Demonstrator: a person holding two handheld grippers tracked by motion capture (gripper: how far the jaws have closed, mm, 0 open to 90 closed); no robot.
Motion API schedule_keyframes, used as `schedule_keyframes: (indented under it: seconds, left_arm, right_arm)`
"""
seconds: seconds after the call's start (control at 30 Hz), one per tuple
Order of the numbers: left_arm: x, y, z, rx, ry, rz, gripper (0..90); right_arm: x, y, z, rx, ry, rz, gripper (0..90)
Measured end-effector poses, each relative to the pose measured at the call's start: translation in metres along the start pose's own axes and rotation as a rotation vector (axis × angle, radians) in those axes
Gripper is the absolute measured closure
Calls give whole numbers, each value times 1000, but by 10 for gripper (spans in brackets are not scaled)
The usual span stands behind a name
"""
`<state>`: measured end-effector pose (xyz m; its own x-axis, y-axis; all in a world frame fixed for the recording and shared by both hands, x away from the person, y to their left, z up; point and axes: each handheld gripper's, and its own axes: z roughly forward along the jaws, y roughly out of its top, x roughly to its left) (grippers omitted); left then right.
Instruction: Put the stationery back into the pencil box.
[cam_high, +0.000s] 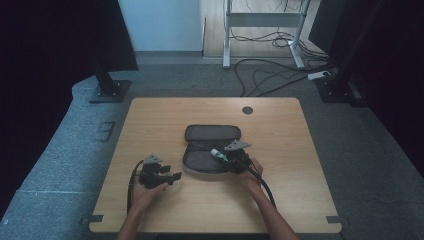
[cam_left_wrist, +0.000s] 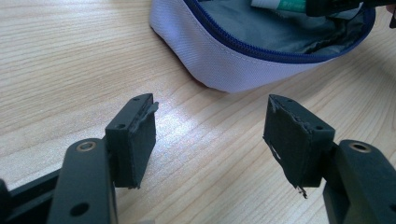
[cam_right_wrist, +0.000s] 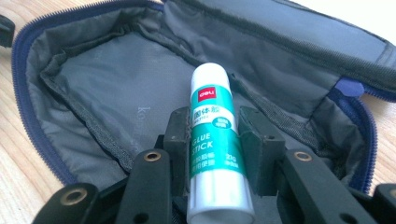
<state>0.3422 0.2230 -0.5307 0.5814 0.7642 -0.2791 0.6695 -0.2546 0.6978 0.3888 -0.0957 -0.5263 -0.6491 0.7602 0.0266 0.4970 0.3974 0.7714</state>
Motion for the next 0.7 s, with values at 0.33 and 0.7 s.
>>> schedule_keyframes:
  seconds: [0.33, 0.7]
  left_arm:
    - [-1, 0, 0, -3, 10, 2, 345]
    - [0, 0, -1, -11, 15, -3, 347]
  right_arm:
    - [1, -2, 3, 45, -18, 3, 609]
    - [5, 1, -9, -24, -34, 29, 442]
